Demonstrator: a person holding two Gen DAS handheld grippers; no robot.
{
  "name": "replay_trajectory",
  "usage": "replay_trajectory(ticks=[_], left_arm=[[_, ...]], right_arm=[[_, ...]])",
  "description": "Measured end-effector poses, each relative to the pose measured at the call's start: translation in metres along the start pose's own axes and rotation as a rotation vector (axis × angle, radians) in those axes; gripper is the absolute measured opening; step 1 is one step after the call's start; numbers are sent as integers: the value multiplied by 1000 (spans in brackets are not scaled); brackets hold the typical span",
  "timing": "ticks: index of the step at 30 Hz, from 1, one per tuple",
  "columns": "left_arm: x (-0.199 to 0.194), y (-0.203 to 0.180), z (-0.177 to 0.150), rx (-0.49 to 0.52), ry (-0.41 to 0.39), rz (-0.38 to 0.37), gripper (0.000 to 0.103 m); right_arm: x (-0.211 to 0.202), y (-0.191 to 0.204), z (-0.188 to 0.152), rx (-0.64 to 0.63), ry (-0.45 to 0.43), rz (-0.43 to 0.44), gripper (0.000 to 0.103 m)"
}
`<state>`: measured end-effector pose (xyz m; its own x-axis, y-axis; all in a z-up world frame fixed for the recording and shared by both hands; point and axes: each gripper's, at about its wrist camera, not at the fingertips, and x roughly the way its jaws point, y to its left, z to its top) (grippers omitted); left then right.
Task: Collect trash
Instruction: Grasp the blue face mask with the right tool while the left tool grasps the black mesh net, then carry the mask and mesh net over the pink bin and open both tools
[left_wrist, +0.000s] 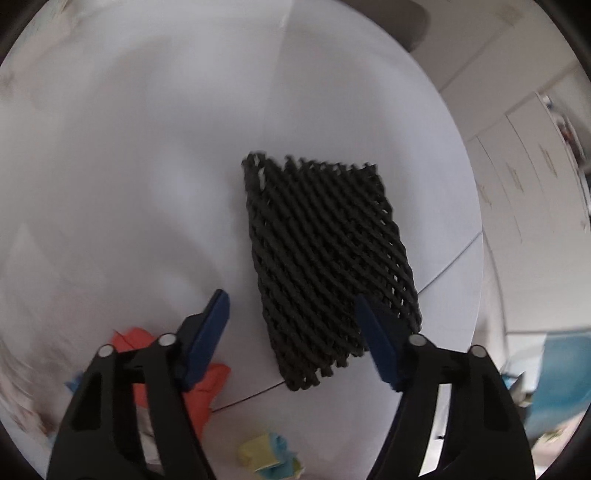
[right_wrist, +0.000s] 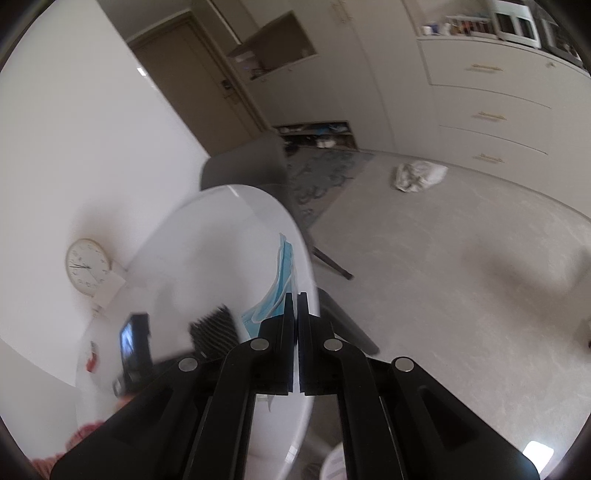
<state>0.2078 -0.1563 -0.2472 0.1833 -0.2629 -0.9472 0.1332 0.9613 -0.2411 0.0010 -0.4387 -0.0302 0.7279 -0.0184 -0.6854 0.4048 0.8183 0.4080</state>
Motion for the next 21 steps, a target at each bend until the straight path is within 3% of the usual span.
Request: replay_trajectory(ticks=[3,5,11,15,21], left_arm=[[-1,-7,0,-25,-10,-5,55],[0,-10,1,-31,-1,-22,42],[-9,-18,1,-43,-33,-14,21],[-26,-26,-6,-9,-56,-28,18],[-72,-55,-36,146,-101,-30,18]], right_arm=[[-10,-21,-18,26,17,-13,2],[-18,-34,-31,44,28,-23,2],[-36,-59,-71,58,82,-70,2],[-40,-74,-102,54,141,-92,2],[-17,-93,-168,70,267,-138,2]])
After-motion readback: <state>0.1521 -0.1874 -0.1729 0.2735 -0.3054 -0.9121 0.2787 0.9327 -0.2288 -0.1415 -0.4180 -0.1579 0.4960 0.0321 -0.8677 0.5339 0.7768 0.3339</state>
